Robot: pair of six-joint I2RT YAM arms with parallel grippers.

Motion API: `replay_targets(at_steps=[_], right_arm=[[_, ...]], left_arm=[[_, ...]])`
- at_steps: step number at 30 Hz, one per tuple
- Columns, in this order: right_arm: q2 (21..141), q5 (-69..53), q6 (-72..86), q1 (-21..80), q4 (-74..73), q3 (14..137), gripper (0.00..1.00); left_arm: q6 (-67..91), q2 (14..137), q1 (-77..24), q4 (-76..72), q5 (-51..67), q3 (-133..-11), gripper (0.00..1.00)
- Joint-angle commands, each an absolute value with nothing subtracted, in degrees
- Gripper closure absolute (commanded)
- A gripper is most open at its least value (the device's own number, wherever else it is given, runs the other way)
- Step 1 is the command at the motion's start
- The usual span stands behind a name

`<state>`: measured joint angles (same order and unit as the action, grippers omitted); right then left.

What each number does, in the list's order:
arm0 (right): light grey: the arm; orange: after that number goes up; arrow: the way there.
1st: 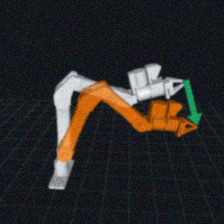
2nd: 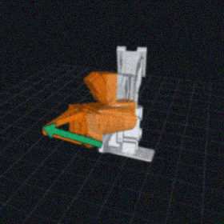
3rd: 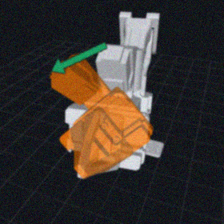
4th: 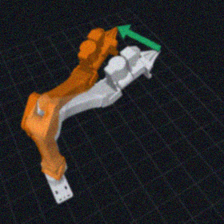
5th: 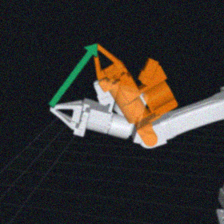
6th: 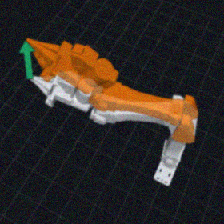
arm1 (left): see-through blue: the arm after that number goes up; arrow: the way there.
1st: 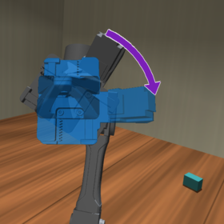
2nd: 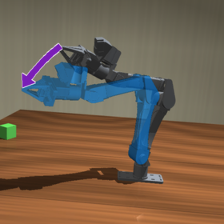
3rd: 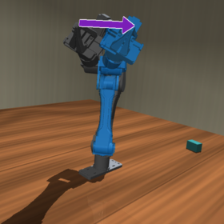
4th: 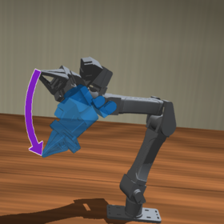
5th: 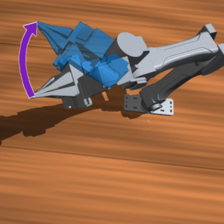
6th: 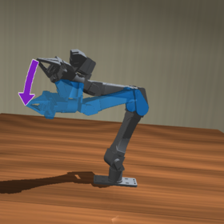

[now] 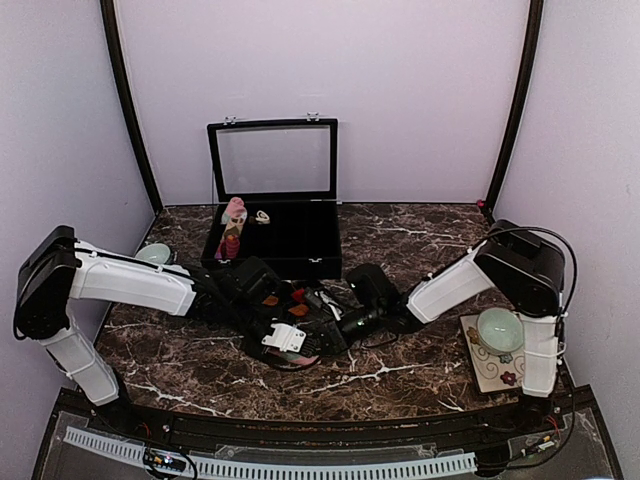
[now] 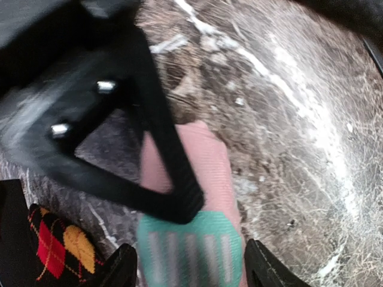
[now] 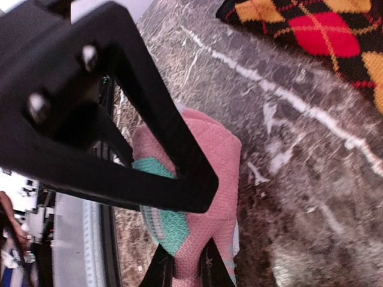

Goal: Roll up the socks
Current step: Roll the sock at the center of the board, then pick up the sock from the center of the board.

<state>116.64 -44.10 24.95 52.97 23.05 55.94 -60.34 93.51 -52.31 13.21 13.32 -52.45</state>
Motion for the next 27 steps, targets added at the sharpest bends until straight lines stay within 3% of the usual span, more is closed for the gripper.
replay_targets(at_steps=[1,16,18,19,23,24,26,27], right_arm=[[119.3,-50.2,33.3,53.2,18.6,55.0,1.00],[121.7,-54.3,60.2,52.9,45.8,53.6,1.00],[121.0,-53.5,61.1,52.9,45.3,54.0,1.00],[120.7,-52.8,60.8,52.9,43.8,54.3,1.00],[117.9,-49.9,58.5,52.9,37.8,55.4,0.95],[117.1,-49.2,57.8,52.9,36.8,55.6,0.91],[114.5,-47.2,54.9,52.9,33.5,56.0,0.64],[113.2,-45.6,52.1,52.9,30.7,56.4,0.60]], left_arm=[[-62.7,91.4,-54.2,11.7,7.9,-49.2,0.36],[-61.2,90.4,-55.9,-3.2,-5.9,-44.8,0.40],[-61.3,90.4,-55.9,-5.3,-9.0,-44.4,0.50],[-60.8,90.3,-55.9,-5.6,-9.9,-44.6,0.63],[-58.0,88.7,-55.8,-1.9,-10.5,-46.6,0.90],[-57.0,88.3,-55.8,-1.0,-10.2,-47.0,0.98],[-53.4,87.3,-54.9,3.1,-7.0,-49.0,1.00],[-50.9,87.0,-53.8,7.1,-3.3,-51.0,1.00]])
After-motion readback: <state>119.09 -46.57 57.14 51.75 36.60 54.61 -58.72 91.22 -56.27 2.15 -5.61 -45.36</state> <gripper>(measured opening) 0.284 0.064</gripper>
